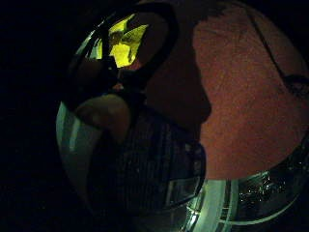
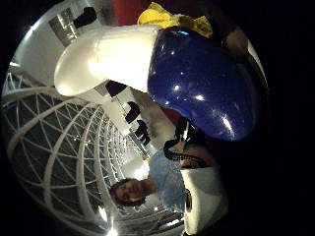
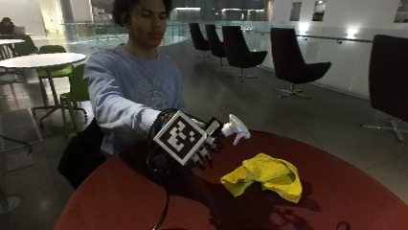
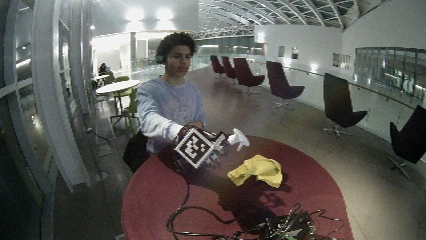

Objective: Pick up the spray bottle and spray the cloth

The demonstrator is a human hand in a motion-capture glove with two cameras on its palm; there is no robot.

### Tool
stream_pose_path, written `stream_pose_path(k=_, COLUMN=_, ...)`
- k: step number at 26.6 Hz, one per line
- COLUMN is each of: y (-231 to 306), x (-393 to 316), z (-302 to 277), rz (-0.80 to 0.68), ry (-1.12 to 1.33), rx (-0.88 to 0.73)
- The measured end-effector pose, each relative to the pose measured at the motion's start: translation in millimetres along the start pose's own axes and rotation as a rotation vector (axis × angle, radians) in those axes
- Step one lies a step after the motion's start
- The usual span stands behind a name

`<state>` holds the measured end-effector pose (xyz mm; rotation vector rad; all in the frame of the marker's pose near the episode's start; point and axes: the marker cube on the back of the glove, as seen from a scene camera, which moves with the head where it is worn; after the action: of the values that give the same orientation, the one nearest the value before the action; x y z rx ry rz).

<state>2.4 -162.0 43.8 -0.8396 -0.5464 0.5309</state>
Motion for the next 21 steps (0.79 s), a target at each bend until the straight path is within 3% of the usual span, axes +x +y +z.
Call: stream_pose_path(k=21, y=-2.0, x=-12.3, z=2.4, rz=0.007, ry=0.009, rx=-0.086)
